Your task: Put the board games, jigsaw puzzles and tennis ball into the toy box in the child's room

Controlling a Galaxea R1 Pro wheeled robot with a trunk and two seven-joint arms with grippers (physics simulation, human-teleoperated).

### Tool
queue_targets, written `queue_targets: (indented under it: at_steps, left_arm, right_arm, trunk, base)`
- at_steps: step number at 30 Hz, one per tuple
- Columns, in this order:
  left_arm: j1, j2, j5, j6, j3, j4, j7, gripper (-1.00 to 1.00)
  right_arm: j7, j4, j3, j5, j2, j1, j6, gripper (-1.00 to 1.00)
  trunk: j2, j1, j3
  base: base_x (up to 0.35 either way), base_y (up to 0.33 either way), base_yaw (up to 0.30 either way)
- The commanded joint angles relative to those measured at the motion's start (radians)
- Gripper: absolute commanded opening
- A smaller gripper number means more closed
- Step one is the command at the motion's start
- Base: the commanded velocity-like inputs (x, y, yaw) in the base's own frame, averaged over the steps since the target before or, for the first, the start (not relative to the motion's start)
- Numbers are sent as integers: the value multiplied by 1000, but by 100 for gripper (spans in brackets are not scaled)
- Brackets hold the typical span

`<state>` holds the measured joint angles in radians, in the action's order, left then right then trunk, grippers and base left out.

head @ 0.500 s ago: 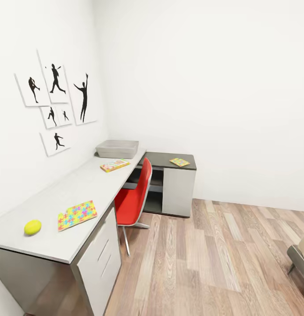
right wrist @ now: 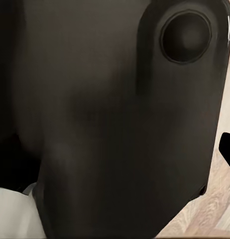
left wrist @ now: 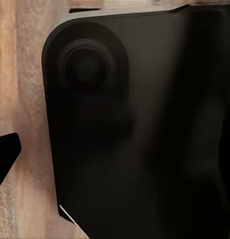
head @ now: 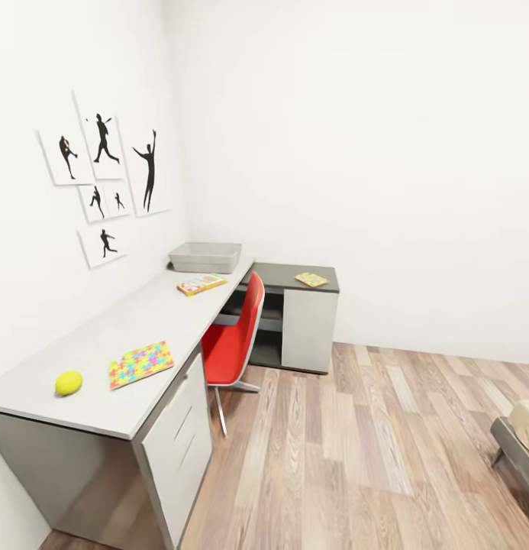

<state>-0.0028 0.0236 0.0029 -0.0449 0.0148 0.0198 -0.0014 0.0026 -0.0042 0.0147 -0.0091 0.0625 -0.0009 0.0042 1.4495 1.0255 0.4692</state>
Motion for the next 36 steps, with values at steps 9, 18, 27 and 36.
queue_targets:
  at_steps: [9,18,27,36]
  left_arm:
    - [0,0,0,-19,3,0,0,100]
    - [0,-1,0,-22,4,0,0,100]
    - [0,-1,0,-23,4,0,0,100]
    - [0,-1,-1,-24,4,0,0,100]
  right_arm:
    - [1,0,3,-3,2,0,0,100]
    - [2,0,4,-3,2,0,-1,100]
    - [2,0,4,-3,2,0,-1,100]
    - [2,0,4,-3,3,0,-1,100]
  trunk:
    - [1,-1,1]
    - [1,-1,1]
    - [1,-1,1]
    - [1,-1,1]
  base:
    - [-212,0,-132]
    - [-26,0,-245]
    - [-3,0,-257]
    - [0,0,-259]
